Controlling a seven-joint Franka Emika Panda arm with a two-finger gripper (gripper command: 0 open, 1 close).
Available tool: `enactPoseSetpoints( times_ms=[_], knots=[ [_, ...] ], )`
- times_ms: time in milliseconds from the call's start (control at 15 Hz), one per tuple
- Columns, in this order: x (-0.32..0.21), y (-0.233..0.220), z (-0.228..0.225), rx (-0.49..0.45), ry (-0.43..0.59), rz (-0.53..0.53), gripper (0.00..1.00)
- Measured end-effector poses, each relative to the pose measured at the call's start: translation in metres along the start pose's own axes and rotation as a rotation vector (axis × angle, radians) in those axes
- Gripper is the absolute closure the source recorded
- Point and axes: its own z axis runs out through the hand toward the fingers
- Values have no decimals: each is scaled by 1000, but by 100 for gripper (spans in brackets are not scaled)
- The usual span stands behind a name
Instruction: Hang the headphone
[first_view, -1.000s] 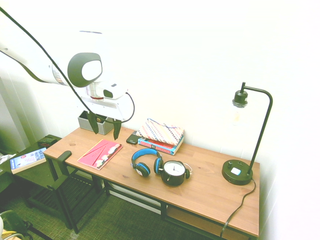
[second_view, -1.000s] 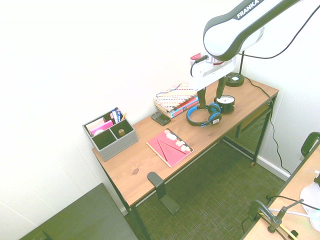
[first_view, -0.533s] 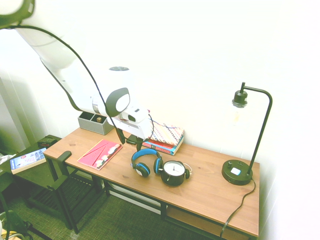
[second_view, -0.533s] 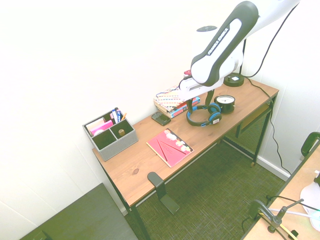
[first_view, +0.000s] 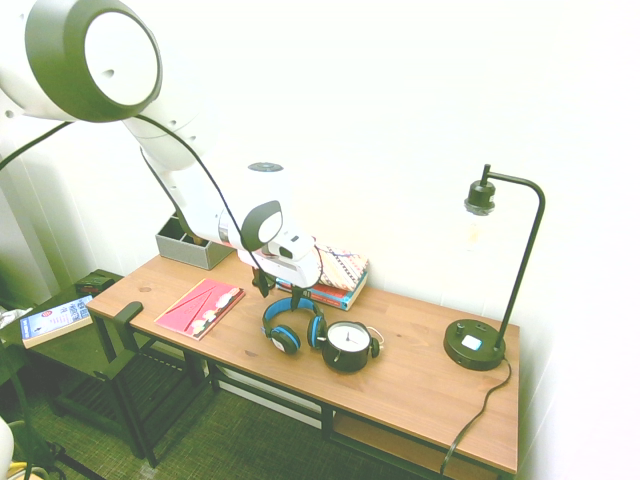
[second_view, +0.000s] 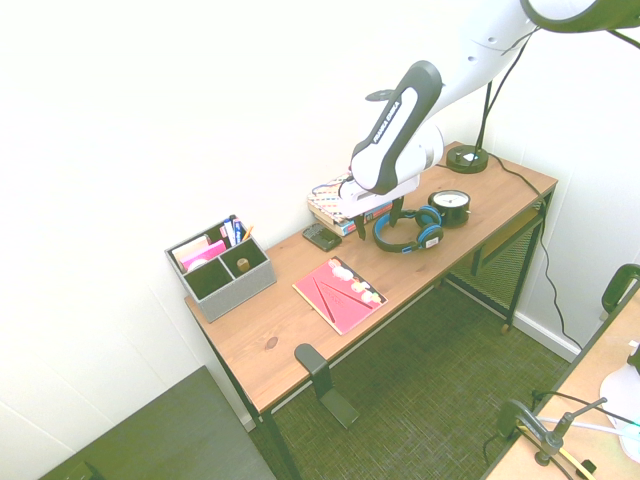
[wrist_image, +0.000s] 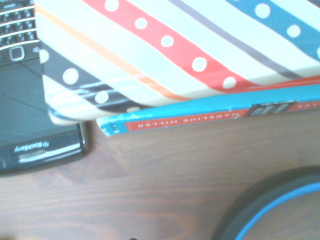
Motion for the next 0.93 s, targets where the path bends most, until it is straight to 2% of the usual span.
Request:
enactPoseSetpoints(
  times_ms=[333, 933],
  knots=[
    [5, -3, 17, -10, -8, 23, 100],
    [11, 0, 18, -8, -15, 55, 100]
  ],
)
